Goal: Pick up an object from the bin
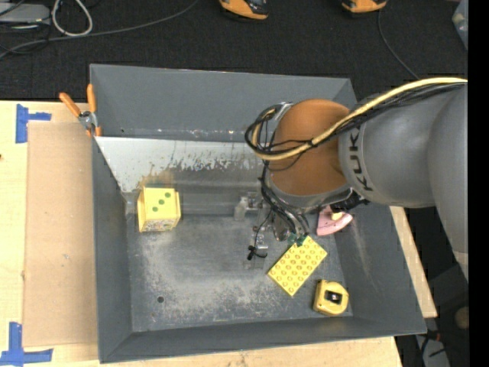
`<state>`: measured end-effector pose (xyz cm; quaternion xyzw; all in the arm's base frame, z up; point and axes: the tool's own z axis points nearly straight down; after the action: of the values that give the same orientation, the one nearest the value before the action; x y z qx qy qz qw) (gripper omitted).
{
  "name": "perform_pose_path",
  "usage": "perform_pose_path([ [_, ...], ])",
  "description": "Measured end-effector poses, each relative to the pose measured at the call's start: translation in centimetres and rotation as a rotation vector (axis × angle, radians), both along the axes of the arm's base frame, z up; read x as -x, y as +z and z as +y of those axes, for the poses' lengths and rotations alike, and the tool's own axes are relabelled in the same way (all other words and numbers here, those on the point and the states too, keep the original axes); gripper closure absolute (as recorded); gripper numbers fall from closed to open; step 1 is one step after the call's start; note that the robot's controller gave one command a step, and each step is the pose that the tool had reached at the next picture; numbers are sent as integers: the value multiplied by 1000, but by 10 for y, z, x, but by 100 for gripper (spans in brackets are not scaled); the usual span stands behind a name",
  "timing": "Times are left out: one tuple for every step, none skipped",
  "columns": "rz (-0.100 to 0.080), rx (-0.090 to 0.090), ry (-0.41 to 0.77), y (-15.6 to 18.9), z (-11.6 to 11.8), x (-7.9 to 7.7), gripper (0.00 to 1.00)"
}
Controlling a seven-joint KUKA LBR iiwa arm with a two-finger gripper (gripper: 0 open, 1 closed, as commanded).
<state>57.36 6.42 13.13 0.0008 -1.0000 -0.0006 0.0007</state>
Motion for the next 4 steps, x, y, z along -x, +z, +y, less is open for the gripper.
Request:
perform_pose_path([
  [-1,0,61,-51,-76,-27,0],
  [2,-4,254,-22,-97,9,0],
  [1,-1,400,-33,-151,37,0],
  [-14,-2,607,-60,-169,9,0],
])
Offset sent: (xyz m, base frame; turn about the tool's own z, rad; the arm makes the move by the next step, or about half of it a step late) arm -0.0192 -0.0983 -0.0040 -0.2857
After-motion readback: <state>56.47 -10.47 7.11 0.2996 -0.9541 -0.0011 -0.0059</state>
